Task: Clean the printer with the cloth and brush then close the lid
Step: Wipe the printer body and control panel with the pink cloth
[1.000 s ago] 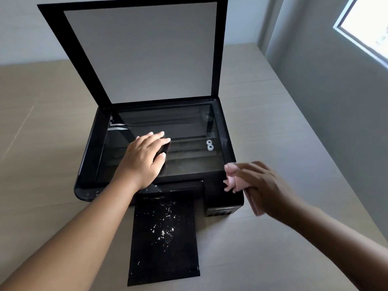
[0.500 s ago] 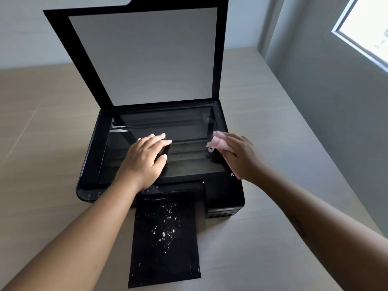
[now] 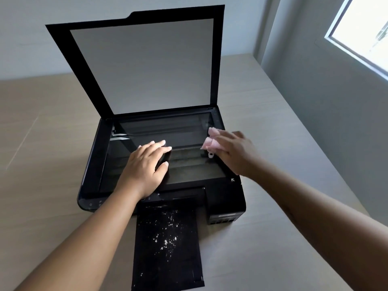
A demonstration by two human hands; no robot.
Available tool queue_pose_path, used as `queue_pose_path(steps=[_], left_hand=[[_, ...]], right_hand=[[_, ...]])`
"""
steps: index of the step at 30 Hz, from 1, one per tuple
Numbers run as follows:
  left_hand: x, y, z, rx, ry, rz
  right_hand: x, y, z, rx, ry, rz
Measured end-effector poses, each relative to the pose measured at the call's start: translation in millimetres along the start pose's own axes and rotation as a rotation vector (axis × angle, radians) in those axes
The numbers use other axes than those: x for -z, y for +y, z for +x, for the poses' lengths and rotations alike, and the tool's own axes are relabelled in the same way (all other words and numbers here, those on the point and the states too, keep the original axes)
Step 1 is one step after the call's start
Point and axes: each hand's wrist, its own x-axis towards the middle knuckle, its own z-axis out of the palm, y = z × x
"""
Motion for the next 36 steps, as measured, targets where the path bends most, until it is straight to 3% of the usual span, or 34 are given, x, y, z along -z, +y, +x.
queue_pose_path(steps=[4, 12, 15, 17, 20, 31, 36], left_hand=[[-1, 0, 1, 0.003, -0.002, 0.014], [1, 1, 2, 0.002, 0.005, 0.013], [0, 2, 0, 0.003, 0.006, 0.007], [0, 1, 2, 0.007, -0.001, 0.01], [0, 0, 2, 0.008, -0.002, 0.01], [-1, -1, 3, 0.001, 0.022, -0.003], [-1, -1, 3, 0.007, 0.015, -0.001]], right_hand=[[-13, -6, -14, -0.057, -0.026, -0.056], [0, -18, -85, 0.052, -0.051, -0.131], [14, -14, -67, 0.09, -0.025, -0.164], [19, -11, -38, 0.031, 0.046, -0.175], [9, -10, -12, -0.08, -0.009, -0.215], [22, -29, -80, 0.046, -0.089, -0.28], [20, -28, -52, -0.086, 0.017, -0.201]])
